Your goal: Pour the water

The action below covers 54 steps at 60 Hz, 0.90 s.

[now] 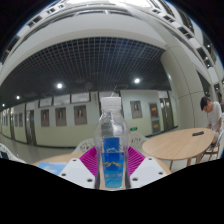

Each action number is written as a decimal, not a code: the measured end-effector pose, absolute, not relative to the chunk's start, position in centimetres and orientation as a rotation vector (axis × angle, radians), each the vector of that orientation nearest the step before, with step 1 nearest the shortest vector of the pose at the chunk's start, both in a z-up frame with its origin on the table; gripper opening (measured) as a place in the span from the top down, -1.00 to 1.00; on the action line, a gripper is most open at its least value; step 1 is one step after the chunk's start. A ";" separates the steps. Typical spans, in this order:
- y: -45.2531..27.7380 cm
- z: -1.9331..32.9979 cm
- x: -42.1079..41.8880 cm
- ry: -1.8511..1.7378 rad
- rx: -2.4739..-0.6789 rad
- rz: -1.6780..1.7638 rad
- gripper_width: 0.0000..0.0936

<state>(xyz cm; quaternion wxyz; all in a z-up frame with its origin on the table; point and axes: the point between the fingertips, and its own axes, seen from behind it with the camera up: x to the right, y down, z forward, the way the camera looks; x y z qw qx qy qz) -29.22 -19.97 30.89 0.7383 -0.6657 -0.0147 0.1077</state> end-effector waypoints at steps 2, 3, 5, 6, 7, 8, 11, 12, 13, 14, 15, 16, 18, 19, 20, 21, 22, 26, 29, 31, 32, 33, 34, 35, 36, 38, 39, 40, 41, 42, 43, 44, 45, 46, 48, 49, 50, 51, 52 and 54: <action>-19.3 28.3 -28.9 -0.066 -1.512 0.221 0.29; -19.3 27.3 -28.8 -0.082 -1.534 0.215 0.29; -19.3 25.4 -28.5 -0.107 -1.570 0.207 0.29; -19.3 24.6 -28.4 -0.112 -1.586 0.206 0.29; -21.1 22.7 -29.8 -0.107 -1.603 0.205 0.29; -21.0 22.1 -29.5 -0.107 -1.616 0.210 0.29; -20.8 21.0 -29.3 -0.098 -1.636 0.238 0.29; -20.8 20.8 -29.2 -0.096 -1.641 0.245 0.29; -20.7 20.8 -28.6 -0.095 -1.649 0.247 0.29; -20.7 20.4 -28.5 -0.097 -1.658 0.246 0.29; -20.6 20.1 -28.5 -0.103 -1.668 0.244 0.29; -20.6 19.8 -28.4 -0.108 -1.677 0.243 0.29; -19.2 19.4 -28.4 -0.123 -1.693 0.239 0.29; -19.2 19.1 -28.5 -0.135 -1.703 0.236 0.29; -19.3 18.7 -28.6 -0.150 -1.715 0.232 0.29; -18.9 18.3 -28.7 -0.161 -1.728 0.227 0.29; -18.9 17.9 -28.6 -0.175 -1.743 0.220 0.28; -20.6 17.8 -29.0 -0.218 -1.723 0.187 0.28; -20.4 18.1 -28.8 -0.203 -1.732 0.191 0.28; -20.0 18.9 -28.1 -0.200 -1.730 0.194 0.28; -19.2 18.4 -28.3 -0.200 -1.731 0.195 0.28; -19.1 18.3 -28.4 -0.201 -1.730 0.196 0.27; -19.0 18.3 -28.5 -0.200 -1.732 0.197 0.24; -18.7 18.8 -28.2 -0.200 -1.734 0.197 0.21; -19.2 18.4 -28.3 -0.198 -1.736 0.197 0.17; -18.9 18.6 -28.3 -0.200 -1.740 0.197 0.07; -18.8 18.6 -28.3 -0.205 -1.744 0.194 0.03; -18.7 18.6 -28.3 -0.211 -1.749 0.190 -0.02; -18.4 18.6 -28.4 -0.215 -1.757 0.184 -0.09; -19.0 18.0 -28.2 -0.213 -1.767 0.173 -0.16; -18.9 17.9 -28.1 -0.214 -1.778 0.162 -0.34; -18.9 17.8 -27.9 -0.217 -1.788 0.150 -0.52; -18.9 17.7 -27.9 -0.224 -1.794 0.139 -0.69; -18.6 17.9 -27.6 -0.229 -1.795 0.126 -0.87; -19.0 17.9 -27.2 -0.232 -1.785 0.110 -0.77; -19.0 18.1 -27.0 -0.234 -1.777 0.105 -0.77; -19.0 18.3 -26.9 -0.235 -1.772 0.101 -0.78; -18.9 18.6 -26.9 -0.236 -1.770 0.098 -0.80; -19.2 18.4 -26.9 -0.237 -1.770 0.098 -0.81; -19.5 18.4 -26.9 -0.238 -1.777 0.102 -0.81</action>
